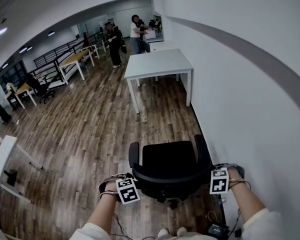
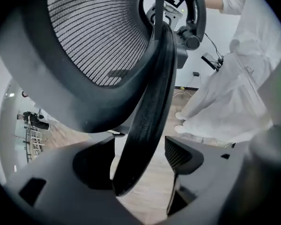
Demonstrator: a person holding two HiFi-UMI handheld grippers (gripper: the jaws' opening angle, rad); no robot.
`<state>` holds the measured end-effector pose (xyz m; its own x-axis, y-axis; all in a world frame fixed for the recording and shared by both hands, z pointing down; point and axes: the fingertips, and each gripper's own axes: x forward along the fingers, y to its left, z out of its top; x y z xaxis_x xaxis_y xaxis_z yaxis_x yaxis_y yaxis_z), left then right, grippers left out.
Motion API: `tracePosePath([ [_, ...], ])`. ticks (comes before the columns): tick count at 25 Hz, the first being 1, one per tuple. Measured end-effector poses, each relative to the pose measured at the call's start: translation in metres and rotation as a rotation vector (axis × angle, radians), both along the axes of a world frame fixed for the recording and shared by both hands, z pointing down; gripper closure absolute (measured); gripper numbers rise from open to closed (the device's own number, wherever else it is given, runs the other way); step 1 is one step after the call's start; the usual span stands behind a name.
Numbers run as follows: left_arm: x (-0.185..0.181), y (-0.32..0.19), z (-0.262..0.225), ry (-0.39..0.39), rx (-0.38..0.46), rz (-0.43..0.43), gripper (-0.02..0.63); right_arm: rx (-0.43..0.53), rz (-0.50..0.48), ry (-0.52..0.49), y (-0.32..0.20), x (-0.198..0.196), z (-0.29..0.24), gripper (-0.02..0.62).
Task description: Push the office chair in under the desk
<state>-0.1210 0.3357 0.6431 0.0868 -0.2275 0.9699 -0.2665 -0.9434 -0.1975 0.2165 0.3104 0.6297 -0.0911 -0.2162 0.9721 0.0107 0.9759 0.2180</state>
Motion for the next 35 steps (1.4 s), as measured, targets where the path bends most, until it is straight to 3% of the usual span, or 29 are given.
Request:
tracePosePath([
  [7,-0.004,-0.009,0.017,-0.063,0.001,0.008,0.291,0.002,-0.004,0.064,-0.004,0.0,0.016,0.301],
  [19,-0.01,-0.005,0.027,-0.171,-0.013,0.121,0.37,0.009,-0.023,0.084,-0.004,0.002,0.017,0.331],
  [35,-0.014,-0.015,0.028,-0.185,-0.011,0.145,0.396,0.024,-0.026,0.082,-0.012,-0.001,0.018,0.35],
])
